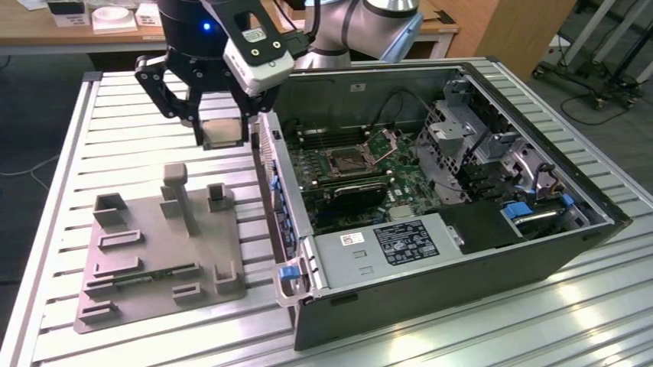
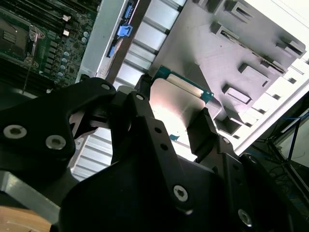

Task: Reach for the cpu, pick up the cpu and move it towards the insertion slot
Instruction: 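Pick up the cpu and move it towards the insertion slot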

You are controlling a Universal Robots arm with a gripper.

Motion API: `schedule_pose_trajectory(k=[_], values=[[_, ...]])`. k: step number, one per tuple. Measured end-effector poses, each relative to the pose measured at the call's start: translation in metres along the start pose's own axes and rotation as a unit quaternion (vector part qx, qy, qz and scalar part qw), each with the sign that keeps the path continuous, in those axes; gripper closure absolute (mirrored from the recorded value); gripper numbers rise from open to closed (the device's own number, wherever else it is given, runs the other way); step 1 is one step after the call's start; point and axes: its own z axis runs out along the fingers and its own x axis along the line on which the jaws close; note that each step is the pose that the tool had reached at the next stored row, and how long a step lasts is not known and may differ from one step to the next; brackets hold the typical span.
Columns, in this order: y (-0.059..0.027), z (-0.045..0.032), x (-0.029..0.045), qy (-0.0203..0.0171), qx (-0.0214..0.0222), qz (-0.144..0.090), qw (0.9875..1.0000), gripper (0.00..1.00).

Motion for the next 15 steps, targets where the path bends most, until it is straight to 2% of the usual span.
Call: schedule_pose_trajectory(k=[15], values=[[0.0004,0.0006,-0.0103,0.0,0.0,0.0,1.0,0.45]])
